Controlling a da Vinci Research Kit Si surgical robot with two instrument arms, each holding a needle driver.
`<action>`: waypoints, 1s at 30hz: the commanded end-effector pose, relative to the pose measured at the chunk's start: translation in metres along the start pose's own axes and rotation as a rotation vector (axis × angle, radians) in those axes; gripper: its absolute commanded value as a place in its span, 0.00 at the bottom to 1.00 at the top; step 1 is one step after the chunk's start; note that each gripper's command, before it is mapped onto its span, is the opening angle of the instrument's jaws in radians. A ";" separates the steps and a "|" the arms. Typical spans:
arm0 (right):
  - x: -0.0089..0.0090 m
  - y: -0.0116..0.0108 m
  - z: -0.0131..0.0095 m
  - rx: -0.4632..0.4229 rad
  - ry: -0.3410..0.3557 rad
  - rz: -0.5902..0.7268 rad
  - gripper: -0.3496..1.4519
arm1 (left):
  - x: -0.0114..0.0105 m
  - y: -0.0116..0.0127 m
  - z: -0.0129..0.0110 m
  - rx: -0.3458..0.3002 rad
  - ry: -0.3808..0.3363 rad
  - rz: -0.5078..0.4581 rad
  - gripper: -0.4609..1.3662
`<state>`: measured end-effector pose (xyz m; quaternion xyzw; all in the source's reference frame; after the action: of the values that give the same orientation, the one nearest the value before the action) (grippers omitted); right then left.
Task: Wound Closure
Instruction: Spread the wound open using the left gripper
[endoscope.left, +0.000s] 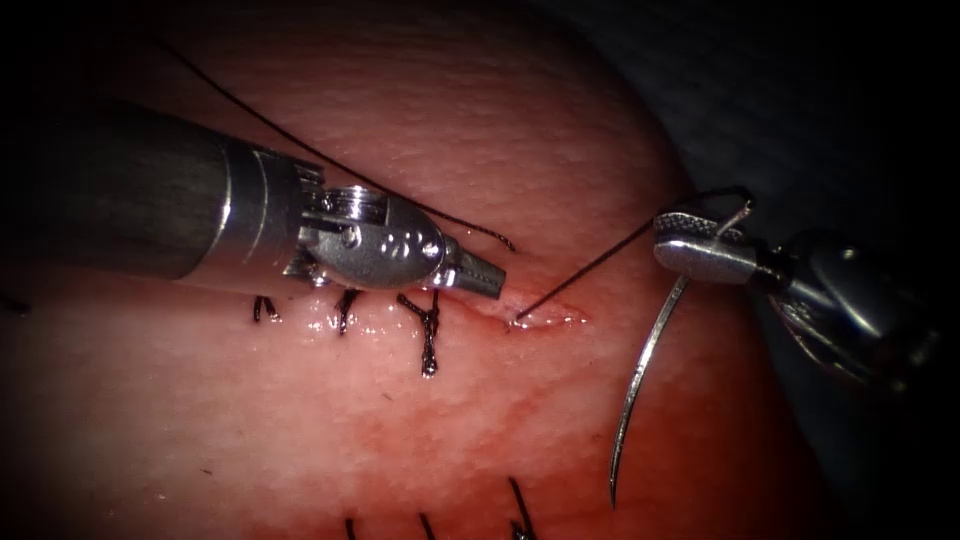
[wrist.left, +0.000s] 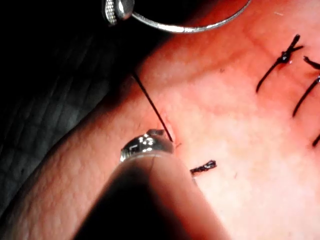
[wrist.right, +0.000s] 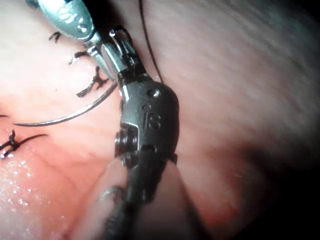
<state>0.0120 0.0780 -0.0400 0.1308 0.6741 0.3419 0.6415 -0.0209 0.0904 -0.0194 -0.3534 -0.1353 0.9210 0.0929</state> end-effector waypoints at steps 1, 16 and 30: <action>-0.0001 0.0001 0.0000 -0.004 0.000 -0.001 0.00 | -0.0001 0.0000 0.0003 -0.008 -0.007 -0.001 0.06; -0.0003 0.0002 0.0000 -0.002 0.001 -0.031 0.00 | -0.0039 0.0005 0.0053 -0.059 -0.131 -0.010 0.06; -0.0003 0.0004 0.0001 -0.002 -0.002 -0.084 0.00 | -0.0066 0.0016 0.0081 -0.117 -0.251 -0.009 0.06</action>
<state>0.0121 0.0781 -0.0395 0.1045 0.6792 0.3129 0.6556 -0.0216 0.0855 -0.0097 -0.2384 -0.1969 0.9491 0.0597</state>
